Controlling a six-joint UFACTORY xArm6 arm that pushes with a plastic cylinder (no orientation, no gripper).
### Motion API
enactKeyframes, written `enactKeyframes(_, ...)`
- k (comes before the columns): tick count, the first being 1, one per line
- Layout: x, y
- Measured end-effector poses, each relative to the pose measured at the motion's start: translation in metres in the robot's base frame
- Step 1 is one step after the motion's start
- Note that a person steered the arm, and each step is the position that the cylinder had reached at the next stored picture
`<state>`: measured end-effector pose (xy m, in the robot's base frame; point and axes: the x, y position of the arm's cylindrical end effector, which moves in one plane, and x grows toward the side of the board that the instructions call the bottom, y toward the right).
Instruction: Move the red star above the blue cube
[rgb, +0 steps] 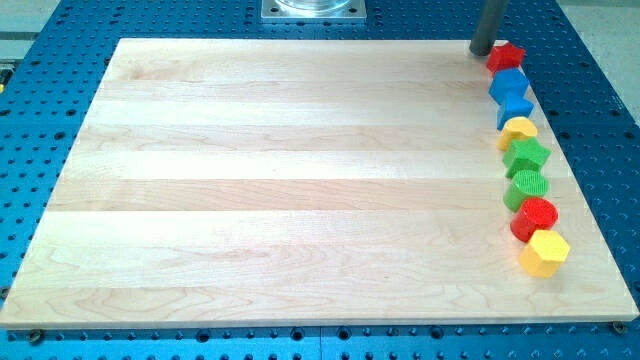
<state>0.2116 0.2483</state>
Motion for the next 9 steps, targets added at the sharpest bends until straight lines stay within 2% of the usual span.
enactKeyframes(3,-0.006,-0.003)
enactKeyframes(4,-0.007,0.008)
enactKeyframes(5,-0.012,0.047)
enactKeyframes(6,0.016,0.058)
enactKeyframes(9,0.040,0.045)
